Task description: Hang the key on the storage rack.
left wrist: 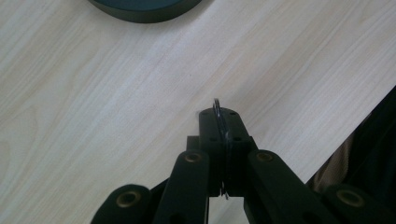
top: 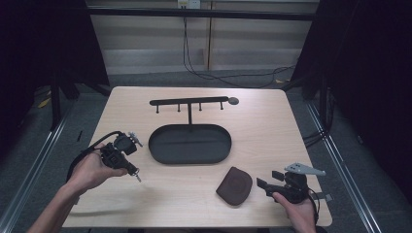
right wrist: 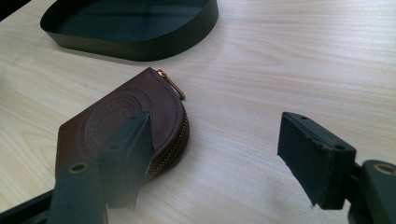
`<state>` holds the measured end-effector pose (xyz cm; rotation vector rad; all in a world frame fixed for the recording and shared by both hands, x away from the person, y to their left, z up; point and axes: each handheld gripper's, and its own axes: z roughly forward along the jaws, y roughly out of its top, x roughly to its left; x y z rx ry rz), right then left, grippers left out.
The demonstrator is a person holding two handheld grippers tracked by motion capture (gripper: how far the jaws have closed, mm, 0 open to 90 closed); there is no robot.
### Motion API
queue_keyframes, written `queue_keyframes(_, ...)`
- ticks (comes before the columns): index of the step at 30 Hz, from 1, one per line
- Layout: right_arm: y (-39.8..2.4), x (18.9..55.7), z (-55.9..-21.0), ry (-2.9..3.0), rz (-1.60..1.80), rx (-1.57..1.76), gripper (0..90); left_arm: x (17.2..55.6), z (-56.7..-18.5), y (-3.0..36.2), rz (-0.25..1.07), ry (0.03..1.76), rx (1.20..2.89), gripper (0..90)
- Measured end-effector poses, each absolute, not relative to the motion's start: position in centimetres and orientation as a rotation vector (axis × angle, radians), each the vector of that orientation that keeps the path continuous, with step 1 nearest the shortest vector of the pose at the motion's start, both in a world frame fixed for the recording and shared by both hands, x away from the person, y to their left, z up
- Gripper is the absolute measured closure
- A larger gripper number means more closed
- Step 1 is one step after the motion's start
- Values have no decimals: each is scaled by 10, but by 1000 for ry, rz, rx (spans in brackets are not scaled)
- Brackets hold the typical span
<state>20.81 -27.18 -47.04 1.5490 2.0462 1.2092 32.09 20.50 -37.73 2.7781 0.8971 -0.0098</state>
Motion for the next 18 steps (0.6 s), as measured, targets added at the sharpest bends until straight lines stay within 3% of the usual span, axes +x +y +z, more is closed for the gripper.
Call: queue_keyframes(18, -271, 208, -471, 2052, 1204, 1551, 260, 326, -359, 201, 12, 925, 2763, 893)
